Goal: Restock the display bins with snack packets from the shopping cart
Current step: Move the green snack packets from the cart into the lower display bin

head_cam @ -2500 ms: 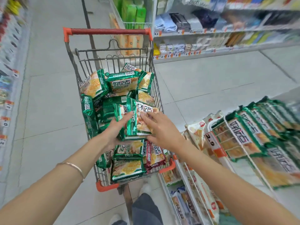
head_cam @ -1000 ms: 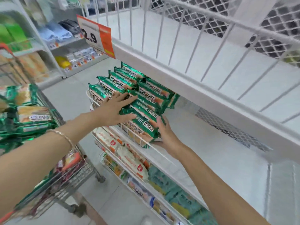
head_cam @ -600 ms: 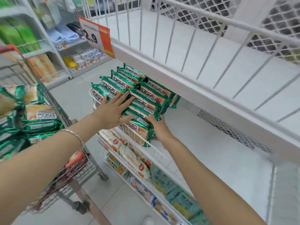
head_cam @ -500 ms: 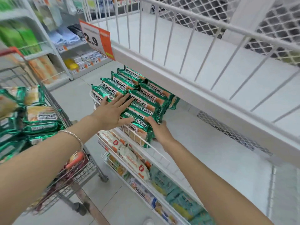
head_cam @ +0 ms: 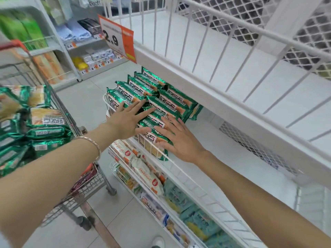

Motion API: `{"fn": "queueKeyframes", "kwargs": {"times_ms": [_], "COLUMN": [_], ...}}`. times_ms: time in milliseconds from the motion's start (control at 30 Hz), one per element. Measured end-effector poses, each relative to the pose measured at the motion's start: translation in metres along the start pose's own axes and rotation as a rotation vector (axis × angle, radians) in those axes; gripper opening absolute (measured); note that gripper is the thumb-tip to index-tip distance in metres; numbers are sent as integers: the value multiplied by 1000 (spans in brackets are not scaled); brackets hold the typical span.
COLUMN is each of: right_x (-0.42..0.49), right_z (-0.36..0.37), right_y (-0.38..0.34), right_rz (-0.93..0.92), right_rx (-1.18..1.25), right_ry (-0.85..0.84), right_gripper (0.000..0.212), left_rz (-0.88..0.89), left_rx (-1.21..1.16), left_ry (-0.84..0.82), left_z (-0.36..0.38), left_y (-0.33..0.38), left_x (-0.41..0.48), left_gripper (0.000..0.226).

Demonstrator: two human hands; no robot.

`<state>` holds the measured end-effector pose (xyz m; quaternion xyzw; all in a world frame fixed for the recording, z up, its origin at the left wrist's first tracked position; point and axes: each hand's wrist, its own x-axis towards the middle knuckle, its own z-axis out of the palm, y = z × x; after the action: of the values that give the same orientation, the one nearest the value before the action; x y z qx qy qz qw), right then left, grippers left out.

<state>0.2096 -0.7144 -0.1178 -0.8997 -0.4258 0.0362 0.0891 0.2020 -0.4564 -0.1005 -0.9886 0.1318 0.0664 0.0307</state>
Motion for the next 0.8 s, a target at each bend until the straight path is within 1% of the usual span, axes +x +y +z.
{"fn": "queueKeyframes", "kwargs": {"times_ms": [33, 100, 200, 267, 300, 367, 433, 500, 600, 733, 800], "right_x": [-2, -2, 18, 47, 63, 98, 130, 161, 204, 250, 267], "right_z": [-7, -19, -25, -23, -19, -10, 6, 27, 60, 96, 111], "right_y": [-6, -21, -55, -85, -102, -138, -174, -205, -249, -301, -318], "right_rz": [33, 61, -33, -108, -141, -184, -174, -172, -133, -103, -112], "right_rx": [38, 88, 84, 99, 118, 162, 184, 188, 192, 183, 168], "right_ry": [6, 116, 286, 327, 319, 244, 124, 48, -55, -192, -223], "right_gripper": [68, 66, 47, 43, 43, 42, 42, 42, 44, 46, 46], "left_rz": [-9, -54, -182, -281, -338, -444, -515, -578, -655, -763, -807], "left_rx": [-25, -76, -165, -189, -196, -215, -235, -263, -316, -366, -371], "left_ry": [18, 78, 134, 119, 105, 68, 45, 14, -47, -104, -123], "left_z": [0, 2, 16, 28, 33, 40, 44, 53, 71, 91, 99], "left_y": [-2, -9, -39, -69, -85, -117, -144, -171, -215, -270, -287], "left_x": [-7, -30, -82, -118, -134, -166, -197, -225, -266, -316, -337], "left_gripper": [91, 89, 81, 80, 78, 67, 60, 60, 69, 65, 62]}}
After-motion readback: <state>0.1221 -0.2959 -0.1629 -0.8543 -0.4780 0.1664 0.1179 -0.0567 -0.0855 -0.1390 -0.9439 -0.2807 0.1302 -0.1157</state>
